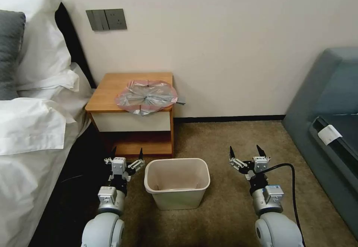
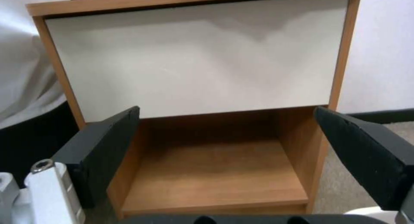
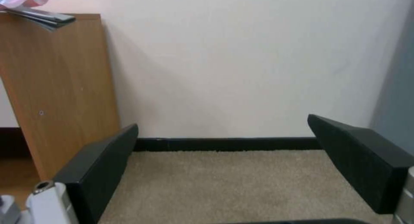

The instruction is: Pick up the garbage bag from the table and place it over the trash can.

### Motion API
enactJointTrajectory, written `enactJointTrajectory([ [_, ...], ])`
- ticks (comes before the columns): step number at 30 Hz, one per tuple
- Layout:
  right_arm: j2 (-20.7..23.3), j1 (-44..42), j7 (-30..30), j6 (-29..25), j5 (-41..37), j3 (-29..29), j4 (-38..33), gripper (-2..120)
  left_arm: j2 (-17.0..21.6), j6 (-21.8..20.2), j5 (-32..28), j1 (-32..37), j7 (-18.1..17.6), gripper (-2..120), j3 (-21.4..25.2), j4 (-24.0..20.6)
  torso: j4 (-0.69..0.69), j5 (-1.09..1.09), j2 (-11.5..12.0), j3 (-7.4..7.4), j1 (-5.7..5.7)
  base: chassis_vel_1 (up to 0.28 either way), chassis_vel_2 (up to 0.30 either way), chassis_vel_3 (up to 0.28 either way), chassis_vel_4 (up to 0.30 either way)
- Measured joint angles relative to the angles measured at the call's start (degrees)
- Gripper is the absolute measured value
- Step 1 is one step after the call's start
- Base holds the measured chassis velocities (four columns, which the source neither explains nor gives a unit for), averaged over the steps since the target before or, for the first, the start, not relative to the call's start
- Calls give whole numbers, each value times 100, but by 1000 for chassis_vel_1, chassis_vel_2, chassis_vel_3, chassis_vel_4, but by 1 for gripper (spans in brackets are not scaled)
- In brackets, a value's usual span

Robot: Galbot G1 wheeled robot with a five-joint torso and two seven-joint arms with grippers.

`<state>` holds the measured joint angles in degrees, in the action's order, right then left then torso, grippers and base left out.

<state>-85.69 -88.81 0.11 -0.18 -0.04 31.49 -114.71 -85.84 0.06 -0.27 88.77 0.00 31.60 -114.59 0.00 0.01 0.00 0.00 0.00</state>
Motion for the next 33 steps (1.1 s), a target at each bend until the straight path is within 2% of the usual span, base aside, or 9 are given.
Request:
enactJointTrajectory([
  [6, 520, -23, 229, -306, -195, 62, -379, 100, 242, 163, -590, -160, 63, 100, 230, -3, 0, -9, -1, 0, 0, 0, 0, 0, 0],
  [7, 553, -44, 237, -318, -219, 32, -387, 100, 328, 225, -803, -218, 90, 100, 317, -9, -1, 0, 0, 0, 0, 0, 0, 0, 0],
  [15, 567, -28, 233, -342, -184, -129, -468, 100, 899, 623, -2185, -606, 266, 100, 867, -71, 1, -2, 0, 0, 0, 0, 0, 0, 0],
  [18, 581, -6, 83, -331, -161, -144, -454, 100, 974, 681, -2369, -656, 289, 100, 941, -81, 0, -1, 0, 0, 0, 0, 0, 0, 0],
  [24, 735, 218, 115, -550, 12, -253, -218, 100, 984, 689, -2397, -661, 299, 100, 947, -81, 0, -2, 0, 0, 0, 0, 0, 0, 0],
  [29, 1100, 730, 129, -653, 162, -522, 148, 100, 956, 677, -2628, -389, 716, 100, 400, 0, -1, -2, 0, -1, 0, 0, 0, 0, 0],
  [30, 1221, 924, 128, -680, 281, -644, 299, 100, 938, 665, -2543, -313, 733, 100, 294, 23, -1, -9, 1, 0, 0, 0, 0, 0, 0],
  [31, 1340, 1136, 97, -668, 388, -795, 419, 100, 896, 642, -2228, -250, 642, 100, 240, 57, -3, 8, 0, 1, 0, 0, 0, 0, 0],
  [33, 1478, 1419, 83, -629, 522, -999, 630, 100, 842, 642, -1924, -206, 570, 100, 243, 109, 1, -1, 1, -1, 0, 0, 0, 0, 0],
])
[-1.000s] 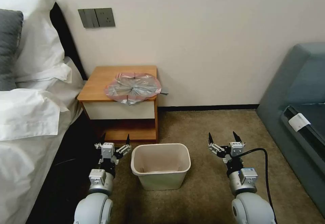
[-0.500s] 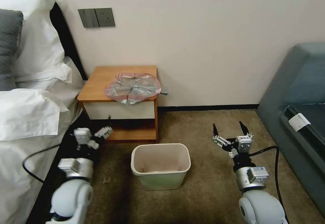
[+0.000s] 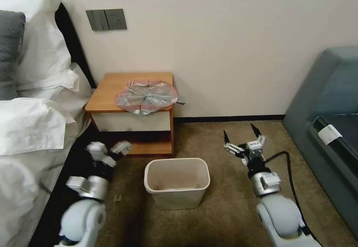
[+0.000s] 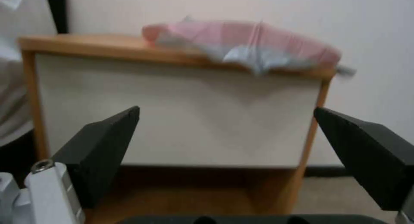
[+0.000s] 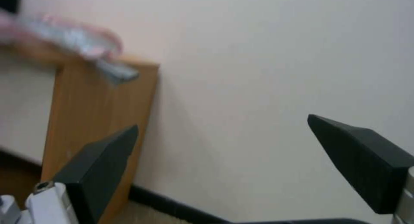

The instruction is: Pick up the garbage bag from the table and place it over the trash can.

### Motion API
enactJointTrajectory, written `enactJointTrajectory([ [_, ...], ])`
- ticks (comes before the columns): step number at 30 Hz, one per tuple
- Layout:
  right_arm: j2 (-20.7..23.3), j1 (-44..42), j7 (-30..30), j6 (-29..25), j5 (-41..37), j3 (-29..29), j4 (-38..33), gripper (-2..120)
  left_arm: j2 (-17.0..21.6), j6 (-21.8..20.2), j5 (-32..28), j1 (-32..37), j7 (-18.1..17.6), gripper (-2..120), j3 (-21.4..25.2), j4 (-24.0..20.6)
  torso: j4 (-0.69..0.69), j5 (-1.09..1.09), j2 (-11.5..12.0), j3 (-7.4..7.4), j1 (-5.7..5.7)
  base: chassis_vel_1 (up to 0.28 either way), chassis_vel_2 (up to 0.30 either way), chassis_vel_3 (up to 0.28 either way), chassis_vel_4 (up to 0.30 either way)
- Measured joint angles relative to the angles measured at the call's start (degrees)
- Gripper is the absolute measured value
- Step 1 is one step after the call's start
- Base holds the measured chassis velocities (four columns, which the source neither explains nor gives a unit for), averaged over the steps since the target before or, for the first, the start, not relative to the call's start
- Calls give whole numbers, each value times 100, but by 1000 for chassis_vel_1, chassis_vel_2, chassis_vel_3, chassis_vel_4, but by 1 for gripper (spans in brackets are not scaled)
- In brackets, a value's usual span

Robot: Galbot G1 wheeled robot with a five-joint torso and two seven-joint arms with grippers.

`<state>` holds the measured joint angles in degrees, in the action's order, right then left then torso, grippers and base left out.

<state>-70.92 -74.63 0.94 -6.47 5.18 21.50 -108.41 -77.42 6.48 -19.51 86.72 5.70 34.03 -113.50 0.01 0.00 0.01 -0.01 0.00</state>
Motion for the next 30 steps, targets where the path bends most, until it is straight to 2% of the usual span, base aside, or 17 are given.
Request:
enactJointTrajectory([
  [2, 89, 334, 14, -27, 167, -193, 259, 100, -43, 7, 156, 25, -41, 100, 11, 17, -1, -7, 0, 1, 0, 0, 0, 0, 0],
  [3, 155, 679, 7, -92, 381, -361, 551, 100, -65, 8, 207, 47, -91, 100, 35, 16, 1, 5, 0, 1, 0, 0, 0, 0, 0],
  [5, 237, 1241, -41, -235, 758, -614, 1031, 100, -92, -3, 261, 82, -155, 100, 100, -5, -1, -3, 0, 0, 0, 0, 0, 0, 0],
  [8, 249, 1748, -124, -362, 1152, -891, 1507, 100, -98, -19, 285, 100, -182, 100, 186, -61, -1, 1, 0, 0, 0, 0, 0, 0, 0],
  [11, 192, 2349, -230, -490, 1694, -1199, 2097, 100, -96, -42, 308, 99, -233, 100, 277, -97, -2, -2, 0, 1, -1, 0, 0, 0, 0],
  [12, 192, 2349, -230, -490, 1694, -1199, 2097, 100, -96, -42, 308, 99, -233, 100, 277, -97, -2, -2, 0, 1, -1, 0, 0, 0, 0],
  [15, 46, 3020, -306, -719, 2331, -1453, 2794, 100, -103, -49, 322, 55, -342, 100, 329, -77, -1, -1, 0, 0, 0, 0, 0, 0, 0],
  [20, -132, 3693, -315, -959, 2853, -1740, 3489, 100, -115, -102, 392, -26, -447, 100, 350, 47, 0, -2, 0, 1, 0, 0, 0, 0, 0],
  [30, -257, 3995, -319, -1072, 3028, -2031, 3893, 100, -270, -134, 618, -112, -553, 100, 303, 220, -1, -1, 0, 1, 0, 0, 0, 0, 0],
])
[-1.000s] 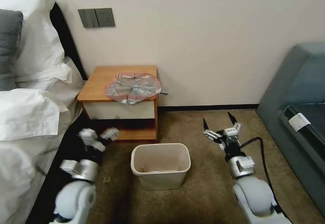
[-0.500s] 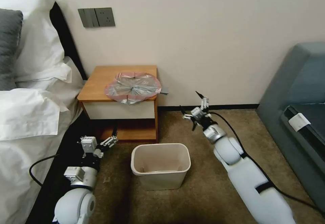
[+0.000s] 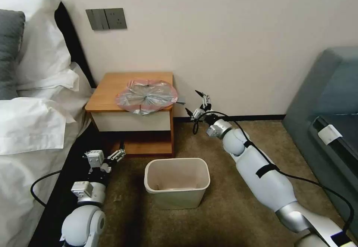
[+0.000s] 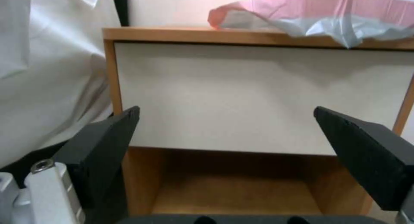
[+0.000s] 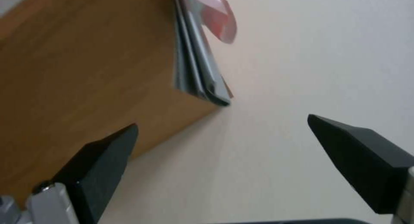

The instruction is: Pick up the garbage bag from the table and place it over the trash can.

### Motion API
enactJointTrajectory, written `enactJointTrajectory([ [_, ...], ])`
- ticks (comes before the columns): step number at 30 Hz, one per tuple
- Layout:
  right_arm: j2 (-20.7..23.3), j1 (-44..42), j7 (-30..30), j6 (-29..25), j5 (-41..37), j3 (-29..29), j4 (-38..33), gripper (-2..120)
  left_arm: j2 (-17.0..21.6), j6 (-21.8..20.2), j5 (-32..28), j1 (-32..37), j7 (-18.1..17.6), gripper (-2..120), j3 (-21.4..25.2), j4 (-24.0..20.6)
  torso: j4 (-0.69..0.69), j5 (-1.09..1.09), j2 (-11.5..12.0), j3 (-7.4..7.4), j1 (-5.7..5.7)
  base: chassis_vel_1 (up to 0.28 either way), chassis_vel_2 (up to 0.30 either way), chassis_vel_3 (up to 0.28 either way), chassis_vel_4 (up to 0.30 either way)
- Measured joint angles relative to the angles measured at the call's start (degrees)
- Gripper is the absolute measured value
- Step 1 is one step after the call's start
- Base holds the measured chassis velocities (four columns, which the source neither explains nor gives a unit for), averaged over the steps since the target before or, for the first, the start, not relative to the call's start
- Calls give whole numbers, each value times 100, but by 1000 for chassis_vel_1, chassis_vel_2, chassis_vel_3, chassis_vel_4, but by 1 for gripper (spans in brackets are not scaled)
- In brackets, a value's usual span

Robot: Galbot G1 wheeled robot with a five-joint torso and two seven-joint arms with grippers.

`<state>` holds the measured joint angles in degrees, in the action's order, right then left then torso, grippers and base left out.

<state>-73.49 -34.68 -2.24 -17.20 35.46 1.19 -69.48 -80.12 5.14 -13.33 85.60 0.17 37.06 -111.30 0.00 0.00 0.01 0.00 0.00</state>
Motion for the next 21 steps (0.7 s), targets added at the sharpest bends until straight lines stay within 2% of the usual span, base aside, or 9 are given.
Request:
enactJointTrajectory([
  [14, -87, 183, -41, -26, 87, -270, -58, 98, -133, -11, 150, 13, -24, 100, -87, 91, 0, 0, -1, 0, 0, 0, 0, 0, 0],
  [17, -111, 198, -42, -22, 112, -309, -48, 86, -141, -11, 162, 26, -30, 100, -88, 86, 0, 0, -1, 0, 0, 0, 0, 0, 0],
  [18, -111, 198, -42, -22, 112, -309, -48, 86, -141, -11, 162, 26, -30, 100, -88, 86, 0, 0, -1, 0, 0, 0, 0, 0, 0],
  [20, -110, 216, -49, -30, 123, -323, 7, 76, -138, -11, 167, 48, -37, 100, -83, 61, 0, 0, -1, 0, 0, 0, 0, 0, 0],
  [21, -110, 216, -49, -30, 123, -323, 7, 76, -138, -11, 167, 48, -37, 100, -83, 61, 0, 0, -1, 0, 0, 0, 0, 0, 0],
])
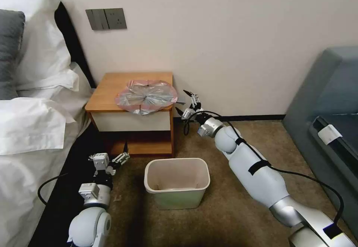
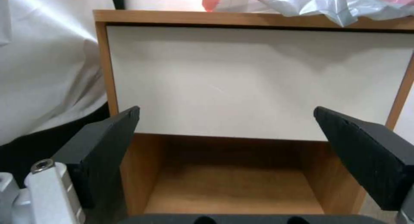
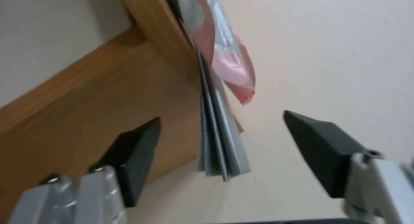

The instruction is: Pick up the garbage bag from the table and place it over the trash can.

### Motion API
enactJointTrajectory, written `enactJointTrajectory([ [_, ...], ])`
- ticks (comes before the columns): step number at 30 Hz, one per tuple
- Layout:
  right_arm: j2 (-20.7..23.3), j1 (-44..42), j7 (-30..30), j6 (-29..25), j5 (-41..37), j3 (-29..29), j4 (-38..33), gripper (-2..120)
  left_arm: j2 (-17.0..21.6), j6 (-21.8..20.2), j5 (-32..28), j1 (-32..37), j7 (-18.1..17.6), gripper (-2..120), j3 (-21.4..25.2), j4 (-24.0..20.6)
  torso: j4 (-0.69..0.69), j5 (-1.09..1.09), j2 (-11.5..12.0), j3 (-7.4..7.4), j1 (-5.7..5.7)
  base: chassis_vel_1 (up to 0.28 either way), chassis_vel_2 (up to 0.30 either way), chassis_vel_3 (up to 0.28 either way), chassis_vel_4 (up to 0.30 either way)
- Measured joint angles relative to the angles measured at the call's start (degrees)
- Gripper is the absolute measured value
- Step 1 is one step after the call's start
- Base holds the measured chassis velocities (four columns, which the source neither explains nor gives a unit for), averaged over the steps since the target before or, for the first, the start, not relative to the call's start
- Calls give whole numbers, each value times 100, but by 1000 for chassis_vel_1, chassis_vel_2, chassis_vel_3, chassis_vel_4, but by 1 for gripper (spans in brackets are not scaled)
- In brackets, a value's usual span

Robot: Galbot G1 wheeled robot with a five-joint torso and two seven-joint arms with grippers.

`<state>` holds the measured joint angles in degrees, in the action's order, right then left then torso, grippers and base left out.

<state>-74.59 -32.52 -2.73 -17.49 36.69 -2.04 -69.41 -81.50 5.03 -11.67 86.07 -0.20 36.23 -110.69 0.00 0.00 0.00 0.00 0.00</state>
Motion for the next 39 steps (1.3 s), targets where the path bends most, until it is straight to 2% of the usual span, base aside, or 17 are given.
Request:
enactJointTrajectory([
  [3, -1, 21, 0, -12, 0, 7, 58, 60, 5, 1, 3, 23, -5, 100, 3, -20, 0, 0, 0, 0, 0, 0, 0, 0, 0],
  [5, -1, 22, 0, -14, 0, 8, 61, 56, 4, 1, 4, 23, -7, 100, 1, -20, 0, 0, 0, 0, 0, 0, 0, 0, 0],
  [7, -12, 22, 0, -18, -2, 10, 69, 44, -7, 1, 8, 16, -12, 100, -8, -20, 0, 0, 0, 0, 0, 0, 0, 0, 0],
  [9, -18, 22, 0, -18, -3, 12, 75, 41, -9, 1, 10, 13, -13, 100, -13, -19, 0, 0, 0, 0, 0, 0, 0, 0, 0],
  [10, -29, 22, 1, -22, -4, 13, 94, 35, -10, 2, 15, 10, -13, 100, -23, -3, 0, 0, 0, 0, 0, 0, 0, 0, 0],
  [12, -33, 23, 6, -27, -5, 12, 107, 31, -10, 5, 21, 7, -14, 100, -28, 23, 0, 0, 0, 0, 0, 0, 0, 0, 0],
  [15, -44, 31, 16, -36, -6, 10, 155, 18, -9, 19, 34, 11, -26, 100, -32, 78, 0, 0, 0, 0, 0, 0, 0, 0, 0],
  [16, -44, 31, 16, -36, -6, 10, 155, 18, -9, 19, 34, 11, -26, 100, -32, 78, 0, 0, 0, 0, 0, 0, 0, 0, 0],
  [20, -42, 33, 22, -41, -13, 5, 170, 0, -2, 22, 32, 10, -34, 100, -39, 85, 0, 0, 0, 0, 0, 0, 0, 0, 0],
  [28, -31, 32, 24, -43, -26, 6, 151, 0, 92, 23, 22, 11, -41, 100, -61, 96, 0, 0, 0, 0, 0, 0, 0, 0, 0],
  [39, 171, -403, 32, 63, -229, 98, -604, 0, 228, -48, -318, 164, -48, 100, 203, -88, 0, 0, 0, 1, 0, 0, 0, 0, 0],
])
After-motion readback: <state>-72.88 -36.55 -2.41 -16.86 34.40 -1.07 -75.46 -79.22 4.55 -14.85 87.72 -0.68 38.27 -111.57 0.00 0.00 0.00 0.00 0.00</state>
